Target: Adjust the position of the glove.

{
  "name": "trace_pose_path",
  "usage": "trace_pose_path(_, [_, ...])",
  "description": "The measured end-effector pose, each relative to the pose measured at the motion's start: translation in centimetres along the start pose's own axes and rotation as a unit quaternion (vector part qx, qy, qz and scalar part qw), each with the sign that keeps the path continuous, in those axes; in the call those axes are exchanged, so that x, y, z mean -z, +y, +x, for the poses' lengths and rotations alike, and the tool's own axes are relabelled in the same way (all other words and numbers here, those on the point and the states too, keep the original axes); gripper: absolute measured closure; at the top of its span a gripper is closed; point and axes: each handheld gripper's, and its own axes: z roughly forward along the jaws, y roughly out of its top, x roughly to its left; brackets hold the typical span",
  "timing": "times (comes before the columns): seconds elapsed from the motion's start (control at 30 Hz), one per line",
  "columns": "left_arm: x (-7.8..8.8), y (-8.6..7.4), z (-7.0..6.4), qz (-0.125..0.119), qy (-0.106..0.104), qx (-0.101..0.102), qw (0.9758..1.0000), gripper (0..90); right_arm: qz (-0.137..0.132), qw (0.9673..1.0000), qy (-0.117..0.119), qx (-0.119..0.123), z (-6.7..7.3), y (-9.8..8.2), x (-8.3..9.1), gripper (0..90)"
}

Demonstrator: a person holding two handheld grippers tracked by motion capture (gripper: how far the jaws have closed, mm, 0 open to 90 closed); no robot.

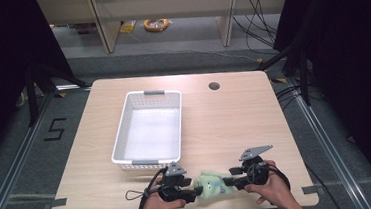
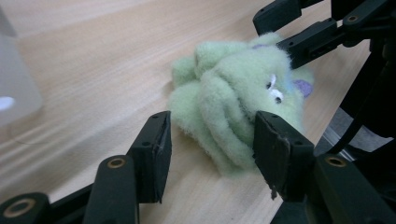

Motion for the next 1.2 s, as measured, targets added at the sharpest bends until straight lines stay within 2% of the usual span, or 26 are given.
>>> trace_pose_path(0.03, [-0.2,0.0,-0.1,-0.003,-0.002,0.007,1.0000,47.1,0.003,1.0000,0.000,-0.002,-0.1,-0.1,-0.1,49.7])
trace_pose_path(0.07, [-0.3,0.0,0.0,0.008,-0.001,0.004,1.0000,47.1,0.002,1.0000,0.002,-0.001,-0.2,-0.1,-0.2,50.6])
trace_pose_path(0.1, [-0.5,0.0,0.1,0.008,-0.011,0.008,0.9999,47.6,0.001,0.9999,0.001,-0.010,-0.2,-0.2,-0.3,51.7])
trace_pose_path(0.2, [-1.0,0.0,0.2,0.015,-0.016,0.012,0.9997,49.9,0.002,0.9997,0.014,-0.020,-0.3,-0.4,-0.5,53.0])
trace_pose_path(0.23, [-1.0,0.0,0.2,0.018,-0.014,0.010,0.9997,50.5,0.002,0.9996,0.006,-0.026,-0.3,-0.5,-0.5,53.5])
trace_pose_path(0.33, [-1.4,0.1,0.2,0.023,-0.020,0.008,0.9995,51.9,0.000,0.9991,0.021,-0.037,-0.7,-0.7,-0.7,53.5])
trace_pose_path(0.4, [-1.6,0.0,0.2,0.026,-0.023,0.016,0.9993,52.2,-0.001,0.9978,0.033,-0.057,-0.9,-0.8,-0.8,54.6])
trace_pose_path(0.43, [-1.7,0.0,0.3,0.029,-0.026,0.013,0.9992,52.5,-0.001,0.9970,0.040,-0.066,-0.9,-0.9,-0.9,55.1])
trace_pose_path(0.47, [-1.7,0.0,0.3,0.031,-0.027,0.012,0.9991,53.1,-0.004,0.9974,0.040,-0.060,-1.1,-1.0,-0.9,55.1])
trace_pose_path(0.5, [-1.7,0.1,0.3,0.032,-0.028,0.010,0.9991,53.8,-0.001,0.9965,0.042,-0.073,-0.9,-1.0,-1.0,55.9])
trace_pose_path(0.53, [-1.7,0.1,0.1,0.032,-0.024,0.009,0.9992,54.7,-0.005,0.9969,0.043,-0.065,-1.2,-1.0,-1.0,56.9])
trace_pose_path(0.57, [-1.8,0.1,0.2,0.031,-0.031,0.007,0.9990,56.0,-0.001,0.9952,0.055,-0.080,-1.1,-1.1,-1.0,57.9])
trace_pose_path(0.63, [-1.8,0.0,0.1,0.035,-0.027,0.003,0.9990,58.2,-0.008,0.9946,0.069,-0.077,-1.2,-1.1,-1.2,58.8])
trace_pose_path(0.67, [-1.8,0.0,0.1,0.035,-0.030,0.006,0.9989,59.6,-0.008,0.9944,0.071,-0.078,-1.3,-1.1,-1.2,59.4])
trace_pose_path(0.7, [-1.9,0.0,0.3,0.033,-0.043,0.008,0.9985,61.6,-0.006,0.9951,0.064,-0.075,-1.3,-1.1,-1.1,60.2])
trace_pose_path(0.77, [-2.0,-0.1,0.3,0.029,-0.048,0.016,0.9983,64.1,-0.006,0.9944,0.067,-0.081,-1.3,-1.2,-1.2,61.7])
trace_pose_path(0.8, [-2.0,-0.1,0.3,0.027,-0.052,0.016,0.9982,65.3,-0.004,0.9938,0.073,-0.084,-1.3,-1.2,-1.2,62.6])
trace_pose_path(0.83, [-2.0,-0.2,0.3,0.026,-0.054,0.017,0.9981,66.8,-0.004,0.9916,0.086,-0.096,-1.3,-1.2,-1.2,64.8])
trace_pose_path(0.87, [-2.0,-0.2,0.4,0.027,-0.056,0.015,0.9980,67.6,-0.010,0.9932,0.085,-0.079,-1.6,-1.3,-1.3,65.8])
trace_pose_path(0.9, [-1.9,-0.2,0.2,0.025,-0.047,0.015,0.9984,68.5,-0.011,0.9931,0.087,-0.079,-1.6,-1.3,-1.3,67.4])
trace_pose_path(0.93, [-2.0,-0.3,0.2,0.020,-0.050,0.015,0.9984,69.8,-0.013,0.9932,0.088,-0.074,-1.6,-1.3,-1.3,69.0])
trace_pose_path(1.0, [-1.9,-0.2,0.2,0.027,-0.056,0.010,0.9980,71.5,-0.017,0.9935,0.087,-0.072,-1.5,-1.3,-1.3,71.1])
trace_pose_path(1.03, [-1.9,-0.3,0.1,0.022,-0.052,0.012,0.9983,72.2,-0.016,0.9931,0.094,-0.069,-1.5,-1.3,-1.3,72.0])
trace_pose_path(1.07, [-1.9,-0.2,0.2,0.025,-0.057,0.007,0.9980,72.8,-0.017,0.9931,0.093,-0.069,-1.5,-1.3,-1.3,72.7])
trace_pose_path(1.13, [-1.8,-0.3,0.1,0.020,-0.053,0.006,0.9984,74.2,-0.019,0.9941,0.084,-0.066,-1.4,-1.3,-1.2,73.9])
trace_pose_path(1.2, [-1.7,-0.3,0.0,0.020,-0.052,-0.002,0.9984,75.3,-0.021,0.9936,0.092,-0.062,-1.4,-1.3,-1.1,74.7])
